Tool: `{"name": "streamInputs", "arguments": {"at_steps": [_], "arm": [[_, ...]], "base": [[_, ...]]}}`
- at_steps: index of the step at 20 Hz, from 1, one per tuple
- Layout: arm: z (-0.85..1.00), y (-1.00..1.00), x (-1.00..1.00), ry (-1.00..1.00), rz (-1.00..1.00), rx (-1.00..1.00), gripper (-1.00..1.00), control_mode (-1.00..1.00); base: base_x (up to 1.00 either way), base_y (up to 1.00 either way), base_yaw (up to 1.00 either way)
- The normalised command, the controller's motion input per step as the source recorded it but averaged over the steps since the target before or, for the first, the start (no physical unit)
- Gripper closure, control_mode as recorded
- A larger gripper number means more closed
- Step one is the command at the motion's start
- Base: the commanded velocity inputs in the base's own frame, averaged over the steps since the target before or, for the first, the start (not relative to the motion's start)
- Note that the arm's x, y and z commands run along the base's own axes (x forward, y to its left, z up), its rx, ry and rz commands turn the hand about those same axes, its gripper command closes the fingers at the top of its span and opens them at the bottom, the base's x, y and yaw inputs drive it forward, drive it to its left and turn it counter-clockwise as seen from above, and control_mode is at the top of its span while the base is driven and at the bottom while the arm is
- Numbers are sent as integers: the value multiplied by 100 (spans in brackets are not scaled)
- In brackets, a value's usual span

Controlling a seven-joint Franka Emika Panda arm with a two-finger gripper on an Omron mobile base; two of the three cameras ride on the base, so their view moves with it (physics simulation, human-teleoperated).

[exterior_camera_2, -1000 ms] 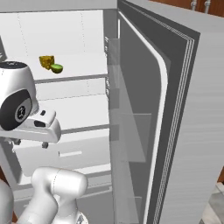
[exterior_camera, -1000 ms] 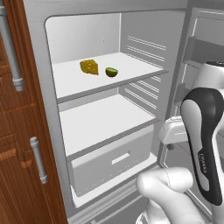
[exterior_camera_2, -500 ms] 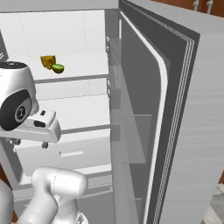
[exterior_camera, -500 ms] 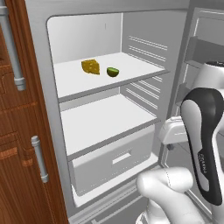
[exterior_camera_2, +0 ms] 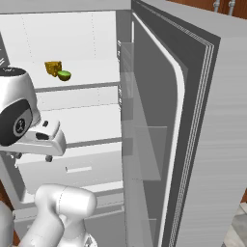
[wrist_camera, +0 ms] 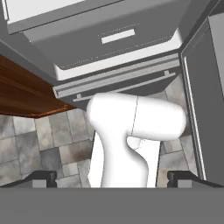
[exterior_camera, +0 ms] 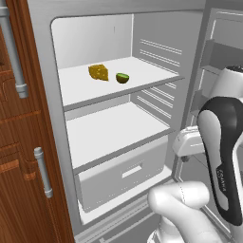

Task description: Pick up the pear and kiwi from the fridge and place one fruit on each plate on the dining counter.

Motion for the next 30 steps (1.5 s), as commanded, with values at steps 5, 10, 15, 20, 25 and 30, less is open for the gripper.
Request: {"name": "streamInputs", "arguments": {"at_steps": [5,10,15,20,25,30], "arm": [[18,17,0,-39,31,-4,-100,-100],[25,31,29,-39,40,-10,-100,-100],[52,20,35,-28,32,-10,-100,-100],[96,8,17,-18,15,0,-100,-100],[99,0,36,13,-6,13,-100,-100],[44,0,74,42,-20,11,-100,-100]], "base": [[0,0,0],[0,0,0],[0,0,0],[0,0,0],[0,0,0],[0,0,0]]}}
